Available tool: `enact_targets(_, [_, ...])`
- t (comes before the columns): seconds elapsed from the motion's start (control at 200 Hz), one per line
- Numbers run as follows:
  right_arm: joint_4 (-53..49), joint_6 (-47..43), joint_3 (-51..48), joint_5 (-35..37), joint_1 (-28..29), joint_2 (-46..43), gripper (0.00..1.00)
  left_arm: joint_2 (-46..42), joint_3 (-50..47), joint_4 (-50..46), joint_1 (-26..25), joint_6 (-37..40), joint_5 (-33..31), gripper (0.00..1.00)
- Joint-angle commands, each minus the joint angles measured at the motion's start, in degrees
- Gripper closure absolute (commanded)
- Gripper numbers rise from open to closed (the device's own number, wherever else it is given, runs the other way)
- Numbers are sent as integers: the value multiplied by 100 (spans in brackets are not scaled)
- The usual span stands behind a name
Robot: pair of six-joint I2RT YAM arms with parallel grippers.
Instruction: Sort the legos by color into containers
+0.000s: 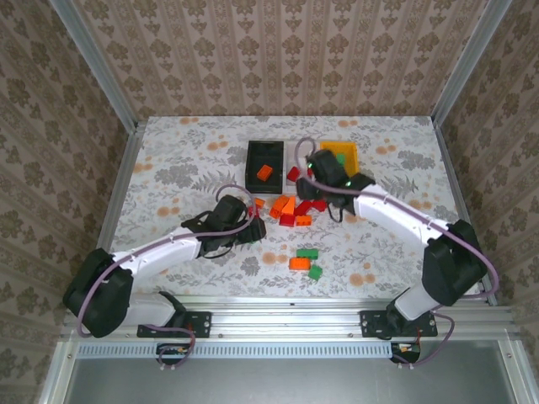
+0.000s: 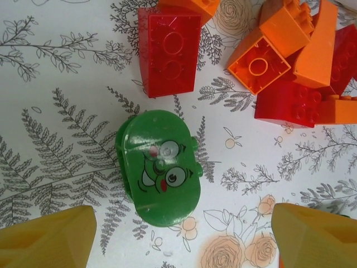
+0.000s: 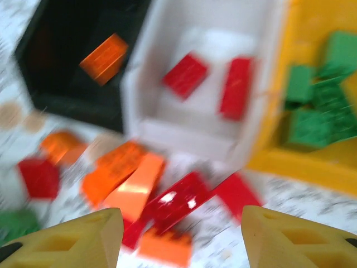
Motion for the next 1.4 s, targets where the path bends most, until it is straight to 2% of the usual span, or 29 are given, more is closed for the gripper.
enact_targets(0.0, [-213,234,-612,-26,233,-138,42,77,199,6,-7,21,-199,17])
enact_targets(0.12, [-453,431,-910,60,544,-341,41,-153,-3,108,39,-59,-375,16])
enact_targets(0.215, [-310,590,-1080,-45,644,-263,33,-407,-207,186,125,-97,-418,15])
enact_targets(0.365, [6,789,-960,188,565,281,20,-604,-425,234,204,-208,-323,15])
enact_targets(0.58, [280,1003,-393,79,375,1176,20,-845,-655,180,195,-300,-280,15])
enact_targets(0.785, [221,1066,-100,336,343,1672,21,-1113,-829,125,212,-319,-364,14])
enact_targets(0.905, [251,1128,-143,367,321,1753,25,-1178,-877,109,226,-301,-395,14])
enact_targets(1.065, [299,1195,-279,331,332,1752,33,-1146,-871,117,260,-248,-374,14])
enact_targets(1.26, [325,1236,-495,382,334,1653,35,-1135,-888,141,266,-248,-330,14])
enact_targets(1.395, [360,1216,-540,317,347,1538,42,-1117,-897,163,265,-249,-320,14])
